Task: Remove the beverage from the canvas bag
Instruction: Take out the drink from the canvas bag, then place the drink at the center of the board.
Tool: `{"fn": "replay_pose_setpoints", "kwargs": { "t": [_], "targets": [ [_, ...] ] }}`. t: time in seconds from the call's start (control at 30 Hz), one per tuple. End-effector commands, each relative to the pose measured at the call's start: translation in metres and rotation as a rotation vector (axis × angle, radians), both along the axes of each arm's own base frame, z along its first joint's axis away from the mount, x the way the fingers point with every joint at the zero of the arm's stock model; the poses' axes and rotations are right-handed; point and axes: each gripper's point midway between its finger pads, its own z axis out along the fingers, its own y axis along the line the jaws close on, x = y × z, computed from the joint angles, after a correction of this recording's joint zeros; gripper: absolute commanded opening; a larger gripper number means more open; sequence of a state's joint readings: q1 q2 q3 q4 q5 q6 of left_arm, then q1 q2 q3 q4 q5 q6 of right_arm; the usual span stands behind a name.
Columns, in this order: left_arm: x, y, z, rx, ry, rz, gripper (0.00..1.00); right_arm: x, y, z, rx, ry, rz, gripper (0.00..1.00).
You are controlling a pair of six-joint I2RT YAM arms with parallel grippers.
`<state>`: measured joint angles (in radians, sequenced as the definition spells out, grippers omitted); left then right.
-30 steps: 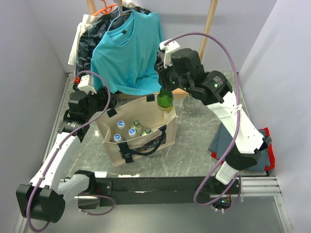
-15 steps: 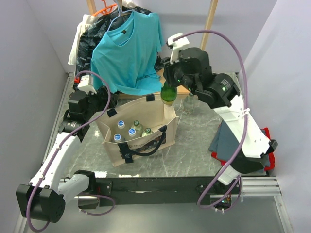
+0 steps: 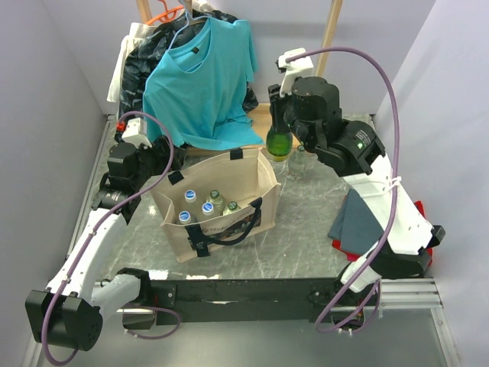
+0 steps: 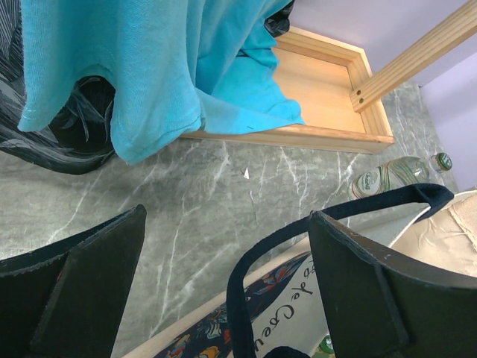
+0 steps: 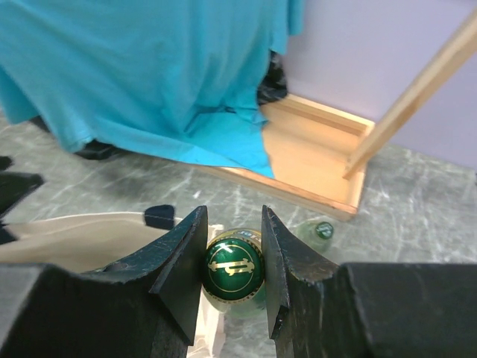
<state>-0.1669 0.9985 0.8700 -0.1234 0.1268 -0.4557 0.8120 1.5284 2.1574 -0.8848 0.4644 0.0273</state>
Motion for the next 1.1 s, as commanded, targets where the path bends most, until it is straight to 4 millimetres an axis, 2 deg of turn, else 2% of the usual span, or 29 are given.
{"fn": "replay_pose_setpoints", "kwargs": {
  "t": [0.0,0.27,0.6,1.0,1.07],
  "targets": [
    [0.002,0.000,0.018,-0.007,-0.057,-0.006,0.96,0.000,-0.030,0.063,0.148,-0.186,-0.117,0.00],
    [0.003,-0.001,0.016,-0.007,-0.053,-0.011,0.96,0.013,-0.063,0.047,0.190,-0.171,-0.207,0.00],
    [0.004,-0.003,0.013,-0.011,-0.042,-0.017,0.96,0.025,-0.090,0.025,0.216,-0.151,-0.293,0.00],
    [0.004,-0.004,0.013,-0.012,-0.045,-0.022,0.96,0.038,-0.131,-0.031,0.271,-0.113,-0.436,0.00],
    [0.004,-0.004,0.013,-0.013,-0.043,-0.022,0.96,0.039,-0.137,-0.033,0.292,-0.132,-0.460,0.00]
  ]
}}
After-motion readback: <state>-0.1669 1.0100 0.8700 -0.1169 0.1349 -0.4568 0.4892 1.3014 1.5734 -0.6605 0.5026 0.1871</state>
